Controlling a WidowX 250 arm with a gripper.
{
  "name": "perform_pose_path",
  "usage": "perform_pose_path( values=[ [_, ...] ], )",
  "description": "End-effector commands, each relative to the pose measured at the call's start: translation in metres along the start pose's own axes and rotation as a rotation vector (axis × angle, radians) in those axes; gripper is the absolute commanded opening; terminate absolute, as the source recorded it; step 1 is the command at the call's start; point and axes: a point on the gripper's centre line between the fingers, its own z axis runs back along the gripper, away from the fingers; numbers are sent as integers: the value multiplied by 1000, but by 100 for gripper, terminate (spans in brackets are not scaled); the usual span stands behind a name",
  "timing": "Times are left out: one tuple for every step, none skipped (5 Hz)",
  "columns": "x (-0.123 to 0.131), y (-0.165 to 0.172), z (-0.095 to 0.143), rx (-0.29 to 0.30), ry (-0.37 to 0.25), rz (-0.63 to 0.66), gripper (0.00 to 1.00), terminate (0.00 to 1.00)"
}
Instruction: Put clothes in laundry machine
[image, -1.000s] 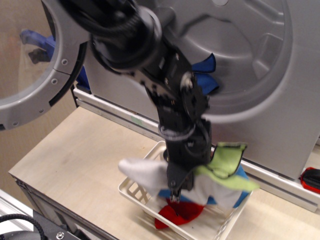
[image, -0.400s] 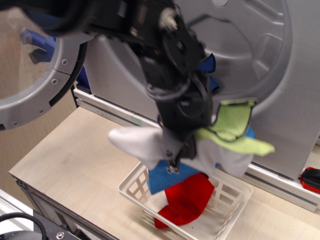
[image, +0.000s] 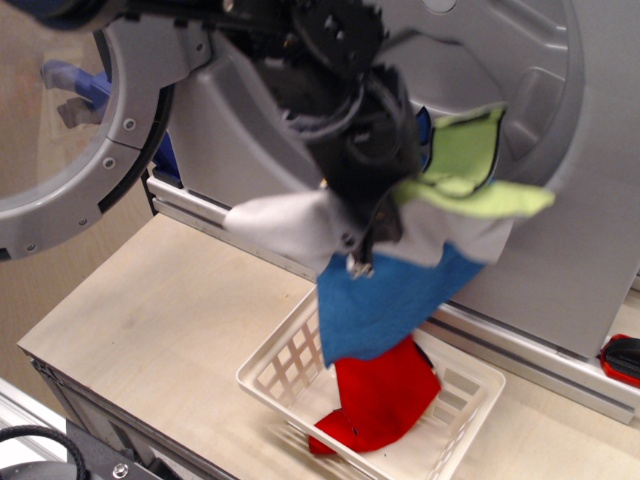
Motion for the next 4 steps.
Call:
perform_pose_path(
  values=[
    [16,57,4,177,-67,54,0,0],
    [20,79,0,231,-80,94,0,0],
    [23,98,-6,290,-99,127,0,0],
    [27,111,-16,334,-95,148,0,0]
  ],
)
